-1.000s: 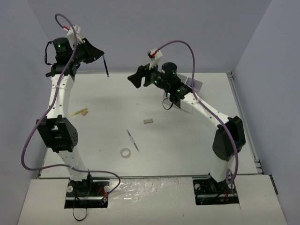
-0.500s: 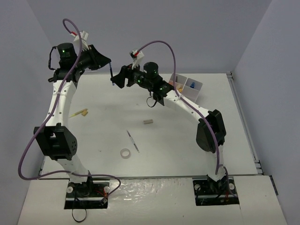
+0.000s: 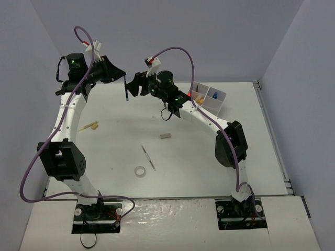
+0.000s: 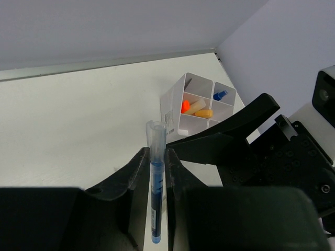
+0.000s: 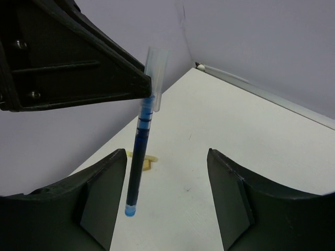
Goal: Sort the stationery into containers
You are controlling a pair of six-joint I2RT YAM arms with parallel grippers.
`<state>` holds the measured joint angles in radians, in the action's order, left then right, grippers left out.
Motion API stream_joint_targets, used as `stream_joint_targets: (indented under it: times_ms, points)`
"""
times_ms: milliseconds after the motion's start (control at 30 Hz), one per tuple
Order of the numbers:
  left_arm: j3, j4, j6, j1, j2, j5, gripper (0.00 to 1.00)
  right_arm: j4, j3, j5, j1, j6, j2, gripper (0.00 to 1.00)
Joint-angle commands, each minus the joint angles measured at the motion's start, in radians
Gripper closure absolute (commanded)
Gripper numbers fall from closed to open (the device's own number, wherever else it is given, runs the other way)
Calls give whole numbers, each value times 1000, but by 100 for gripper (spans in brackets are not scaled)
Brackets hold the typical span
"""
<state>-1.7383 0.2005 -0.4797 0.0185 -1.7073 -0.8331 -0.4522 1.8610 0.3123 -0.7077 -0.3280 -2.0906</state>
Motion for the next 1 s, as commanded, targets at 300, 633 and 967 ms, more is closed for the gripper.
stream_joint_targets:
  times_ms: [300, 633, 967]
  points:
    - [-13, -102, -7, -48, 53, -35, 100, -80, 129, -19, -21, 12, -58, 46]
    - [-30, -56, 72, -67, 48, -58, 85, -106, 98, -21, -12, 10, -32, 100]
    - [-178, 270, 346, -60, 15, 107, 3, -166, -235, -81, 197, 82, 201, 100]
